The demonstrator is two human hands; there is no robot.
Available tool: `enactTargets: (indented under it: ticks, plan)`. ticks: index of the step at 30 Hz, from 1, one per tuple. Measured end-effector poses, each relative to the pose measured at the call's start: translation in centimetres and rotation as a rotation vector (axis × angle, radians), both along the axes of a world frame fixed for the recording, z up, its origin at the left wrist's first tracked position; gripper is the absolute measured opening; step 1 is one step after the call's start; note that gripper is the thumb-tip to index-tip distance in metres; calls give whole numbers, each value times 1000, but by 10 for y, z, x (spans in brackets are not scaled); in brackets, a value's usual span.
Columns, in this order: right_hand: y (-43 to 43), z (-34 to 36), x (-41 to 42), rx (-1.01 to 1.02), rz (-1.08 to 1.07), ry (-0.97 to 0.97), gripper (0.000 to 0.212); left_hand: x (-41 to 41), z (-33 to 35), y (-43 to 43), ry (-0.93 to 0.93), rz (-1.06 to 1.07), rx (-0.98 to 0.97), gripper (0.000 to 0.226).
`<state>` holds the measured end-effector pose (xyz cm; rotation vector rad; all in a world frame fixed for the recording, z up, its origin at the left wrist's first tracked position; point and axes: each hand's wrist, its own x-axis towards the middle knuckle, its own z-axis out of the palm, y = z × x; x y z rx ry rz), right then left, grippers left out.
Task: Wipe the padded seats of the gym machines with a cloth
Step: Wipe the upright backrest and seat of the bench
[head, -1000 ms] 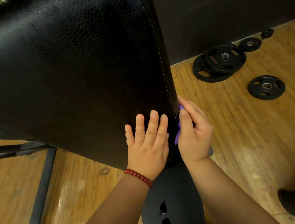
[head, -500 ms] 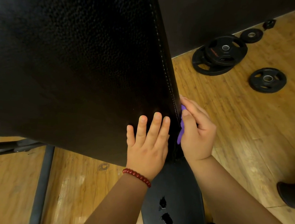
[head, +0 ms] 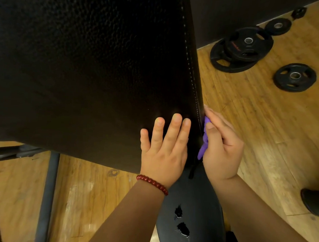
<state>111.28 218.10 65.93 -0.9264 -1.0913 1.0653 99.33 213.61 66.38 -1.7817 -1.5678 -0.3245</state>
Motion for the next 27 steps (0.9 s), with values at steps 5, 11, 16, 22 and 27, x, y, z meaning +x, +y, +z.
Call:
enactTargets:
  ticks: [5,11,16,22,27]
  plan:
    - [14,-25,-8,-237,-5,-16,35,0,0,0,4,11,-1,83]
    - [10,1,-7,-165,-23,9,33,-2,-1,0,12,4,-2,83]
    - [10,-19,-7,-61,-10,-9,32,-2,-3,1,14,-9,26,85]
    - [11,-50,-6,-242,12,-34,32,1,-7,6,-9,-22,58,84]
    - [11,-27,-8,-116,-48,34,34,8,-14,7,-53,-7,59,89]
